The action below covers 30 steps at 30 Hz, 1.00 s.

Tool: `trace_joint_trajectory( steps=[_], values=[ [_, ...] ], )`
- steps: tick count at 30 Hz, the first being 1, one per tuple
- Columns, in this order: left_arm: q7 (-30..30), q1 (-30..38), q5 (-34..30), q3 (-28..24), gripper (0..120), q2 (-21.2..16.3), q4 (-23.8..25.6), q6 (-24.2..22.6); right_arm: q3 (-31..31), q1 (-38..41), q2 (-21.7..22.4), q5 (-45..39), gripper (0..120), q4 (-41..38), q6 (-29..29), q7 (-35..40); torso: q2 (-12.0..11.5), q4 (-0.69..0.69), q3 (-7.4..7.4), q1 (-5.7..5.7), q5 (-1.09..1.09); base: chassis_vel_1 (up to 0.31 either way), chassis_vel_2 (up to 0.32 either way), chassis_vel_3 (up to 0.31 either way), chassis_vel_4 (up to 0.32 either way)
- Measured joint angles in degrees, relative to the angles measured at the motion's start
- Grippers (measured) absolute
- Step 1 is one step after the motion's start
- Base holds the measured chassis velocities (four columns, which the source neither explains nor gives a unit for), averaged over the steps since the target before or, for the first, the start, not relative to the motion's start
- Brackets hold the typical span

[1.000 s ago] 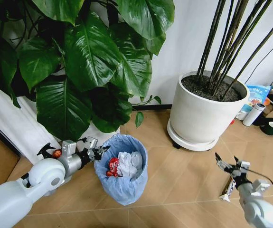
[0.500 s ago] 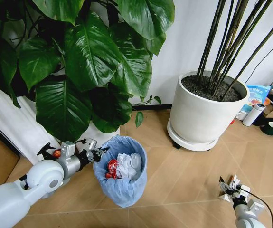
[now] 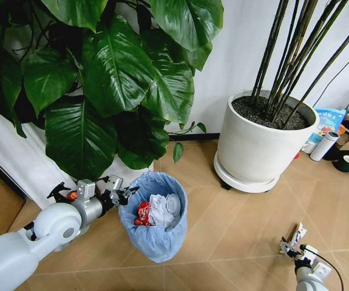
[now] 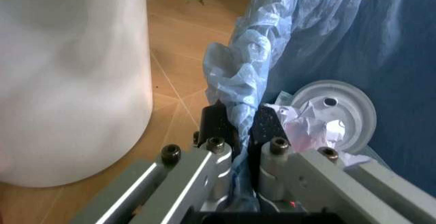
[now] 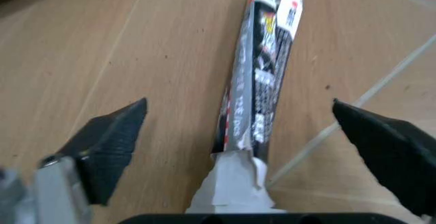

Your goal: Pick up the trash bin and place the garbage on the floor into it.

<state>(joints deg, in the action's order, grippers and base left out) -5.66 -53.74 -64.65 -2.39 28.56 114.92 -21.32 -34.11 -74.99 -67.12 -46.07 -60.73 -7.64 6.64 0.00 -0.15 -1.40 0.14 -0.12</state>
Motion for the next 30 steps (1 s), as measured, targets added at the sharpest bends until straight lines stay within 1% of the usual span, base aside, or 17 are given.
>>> trace_joint_trajectory(
  steps=[1,4,5,8,9,10,11,14,15,19,20,21,22,24,25,27,30],
  values=[
    [0.0,0.0,0.0,0.0,0,0.0,0.0,0.0,0.0,0.0,0.0,0.0,94,0.0,0.0,0.0,0.0,0.00,0.00,0.00,0.00,0.000,0.000,0.000,0.000],
    [0.0,0.0,-0.1,0.1,0,-0.1,0.0,0.0,0.8,2.2,-0.6,0.1,80,2.0,-0.2,0.1,0.0,0.01,0.00,0.00,0.01,0.000,0.000,0.000,0.000],
    [0.0,0.0,-0.1,0.1,0,-0.1,0.0,0.0,0.8,2.2,-0.6,0.1,80,2.0,-0.2,0.1,0.0,0.01,0.00,0.00,0.01,0.000,0.000,0.000,0.000],
    [0.1,0.0,-0.2,0.3,0,-0.3,0.0,0.0,1.0,2.7,-0.5,0.2,65,2.0,-0.2,0.4,0.0,0.00,0.00,0.00,0.02,0.000,0.000,0.000,0.000],
    [0.1,0.0,-0.2,0.3,0,-0.3,0.0,0.0,1.1,2.7,-0.4,0.2,60,1.9,-0.1,0.6,0.0,0.00,0.00,0.00,0.01,0.000,0.000,0.000,0.000],
    [0.1,0.0,-0.2,0.3,0,-0.3,0.0,0.0,1.1,2.7,-0.4,0.2,60,1.9,-0.1,0.6,0.0,0.00,0.00,0.00,0.01,0.000,0.000,0.000,0.000],
    [0.1,0.0,-0.2,0.3,0,-0.3,0.0,0.1,1.1,2.7,-0.3,0.1,56,1.7,0.1,0.8,0.0,0.00,0.00,0.00,0.00,0.000,0.000,0.000,0.000],
    [0.1,0.1,-0.3,0.3,0,-0.3,0.0,0.1,1.2,2.3,-0.1,-0.2,42,1.1,0.5,1.3,0.0,0.00,0.00,0.00,0.01,0.000,0.000,0.000,0.000],
    [0.1,0.1,-0.3,0.3,0,-0.3,0.0,0.1,1.2,2.3,-0.1,-0.2,42,1.1,0.5,1.3,0.0,0.00,0.00,0.00,0.01,0.000,0.000,0.000,0.000],
    [0.3,0.2,-0.3,0.3,0,-0.2,-0.1,0.1,1.3,1.2,0.2,-0.7,24,0.2,1.1,1.7,0.0,0.00,0.00,0.00,0.02,0.000,0.000,0.000,0.000],
    [0.3,0.2,-0.3,0.3,0,-0.2,-0.1,0.1,1.3,1.2,0.2,-0.7,24,0.2,1.1,1.7,0.0,0.00,0.00,0.00,0.02,0.000,0.000,0.000,0.000],
    [0.3,0.2,-0.3,0.3,0,-0.2,-0.1,0.1,1.3,1.0,0.3,-0.8,21,0.0,1.2,1.7,0.0,0.00,0.00,0.00,0.01,0.000,0.000,0.000,0.000],
    [0.3,0.2,-0.3,0.3,0,-0.2,-0.1,0.1,1.4,0.7,0.5,-0.9,14,-0.2,1.3,1.7,0.0,0.00,0.00,0.00,0.00,0.000,0.000,0.000,0.000],
    [0.4,0.3,-0.3,0.3,0,-0.2,-0.1,0.1,1.4,0.4,0.7,-1.1,8,-0.3,1.4,1.8,0.0,0.00,0.00,0.00,0.01,0.000,0.000,0.000,0.000],
    [0.4,0.3,-0.3,0.3,0,-0.2,-0.1,0.1,1.4,0.4,0.7,-1.1,8,-0.3,1.4,1.8,0.0,0.00,0.00,0.00,0.01,0.000,0.000,0.000,0.000],
    [0.4,0.3,-0.3,0.4,0,-0.2,-0.2,0.1,1.4,0.1,0.9,-1.1,0,-0.6,1.4,1.9,0.0,-0.01,0.00,0.00,0.02,0.000,0.000,0.000,0.000],
    [0.4,0.3,-0.3,0.4,0,-0.2,-0.2,0.1,1.4,-0.1,0.9,-1.1,0,-0.9,1.4,2.0,0.0,0.00,0.00,0.00,0.01,0.000,0.000,0.000,0.000]
  ],
)
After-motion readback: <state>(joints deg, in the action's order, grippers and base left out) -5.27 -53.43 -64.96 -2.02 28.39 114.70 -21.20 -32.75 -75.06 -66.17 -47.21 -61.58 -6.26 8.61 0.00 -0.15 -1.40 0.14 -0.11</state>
